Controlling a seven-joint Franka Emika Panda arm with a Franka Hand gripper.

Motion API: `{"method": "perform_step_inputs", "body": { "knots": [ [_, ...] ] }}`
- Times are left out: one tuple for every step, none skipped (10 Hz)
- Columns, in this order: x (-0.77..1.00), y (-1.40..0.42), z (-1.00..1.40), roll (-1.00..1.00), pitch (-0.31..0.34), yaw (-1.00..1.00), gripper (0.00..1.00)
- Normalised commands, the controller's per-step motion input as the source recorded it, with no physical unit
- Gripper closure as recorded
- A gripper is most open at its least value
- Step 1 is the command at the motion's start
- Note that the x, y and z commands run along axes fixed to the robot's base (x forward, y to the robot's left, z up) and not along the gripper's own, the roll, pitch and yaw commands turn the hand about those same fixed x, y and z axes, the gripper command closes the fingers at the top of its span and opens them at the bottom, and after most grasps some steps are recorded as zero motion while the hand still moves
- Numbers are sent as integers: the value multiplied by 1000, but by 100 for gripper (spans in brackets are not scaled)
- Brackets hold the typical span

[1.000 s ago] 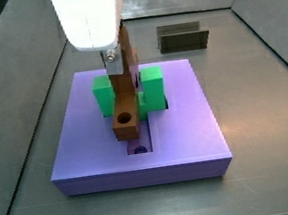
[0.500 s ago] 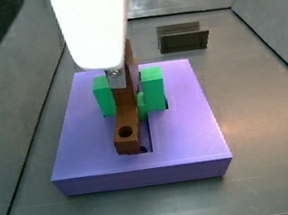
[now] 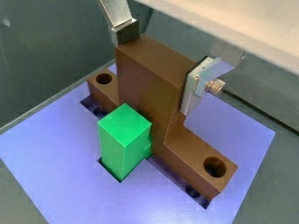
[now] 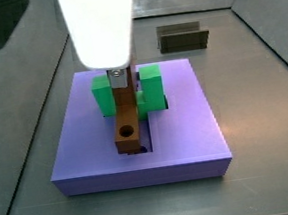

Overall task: Pick up the brown object. Move up. Move to above the board. Insert the brown object.
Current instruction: Insert the brown object.

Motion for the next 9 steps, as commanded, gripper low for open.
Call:
{"method": "perform_step_inputs", "body": {
  "knots": [
    [254,0,-360,97,191,337,100],
    [269,0,-360,51,189,214,100],
    [206,-20,-417,11,161,126,100],
    [103,-46,-443,0,130,51,100],
    [31,-63,-451,0,104,0,100],
    [0,-123,-411,-57,81,0,100],
    [51,-186,-337,-96,69,0,100],
    [106,-189,-357,-151,27,-17,100],
    [40,-37,-486,-186,0,-89,100]
  ]
}}
